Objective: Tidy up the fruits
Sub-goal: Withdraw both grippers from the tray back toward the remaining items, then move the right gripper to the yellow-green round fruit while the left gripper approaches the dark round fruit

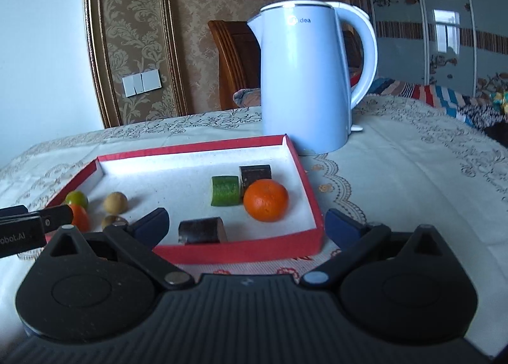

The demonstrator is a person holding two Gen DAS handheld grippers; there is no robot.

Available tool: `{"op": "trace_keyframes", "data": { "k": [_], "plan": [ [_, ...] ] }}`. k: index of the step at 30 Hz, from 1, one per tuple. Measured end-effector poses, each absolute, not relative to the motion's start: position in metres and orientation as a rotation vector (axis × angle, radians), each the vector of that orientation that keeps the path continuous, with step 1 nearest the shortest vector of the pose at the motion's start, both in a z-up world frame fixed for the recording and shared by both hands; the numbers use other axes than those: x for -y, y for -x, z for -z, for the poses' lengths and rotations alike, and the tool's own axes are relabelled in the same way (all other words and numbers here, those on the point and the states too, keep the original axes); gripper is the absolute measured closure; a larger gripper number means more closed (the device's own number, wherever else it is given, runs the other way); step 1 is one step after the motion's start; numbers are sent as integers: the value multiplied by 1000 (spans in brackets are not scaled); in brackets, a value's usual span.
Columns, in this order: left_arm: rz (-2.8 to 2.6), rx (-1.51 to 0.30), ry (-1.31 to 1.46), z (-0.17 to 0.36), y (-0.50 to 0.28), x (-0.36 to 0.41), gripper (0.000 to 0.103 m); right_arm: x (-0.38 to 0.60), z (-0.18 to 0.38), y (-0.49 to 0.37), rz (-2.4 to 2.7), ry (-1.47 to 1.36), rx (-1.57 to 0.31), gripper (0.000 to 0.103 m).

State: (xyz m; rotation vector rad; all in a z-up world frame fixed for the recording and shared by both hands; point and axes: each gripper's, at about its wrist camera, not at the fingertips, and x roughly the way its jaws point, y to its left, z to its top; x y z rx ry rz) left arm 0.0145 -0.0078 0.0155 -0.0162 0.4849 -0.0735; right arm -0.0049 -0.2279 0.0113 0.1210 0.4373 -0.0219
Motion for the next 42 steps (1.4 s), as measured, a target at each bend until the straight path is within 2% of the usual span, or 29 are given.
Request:
{"op": "trace_keyframes", "data": {
  "k": [8,17,25,42],
  "plan": [
    [119,-490,-19,-10,-1,18,23,223,-8,25,29,-56,-429,0],
    [204,-522,-13,-5,0,27,23,249,-3,18,61,-183,-481,0],
    [153,-557,88,-6,-7,10,23,233,1,28,13,-86,-500,0],
    [107,-568,90,-6,-11,8,23,198,1,28,-109,6,-554,0]
  ]
}}
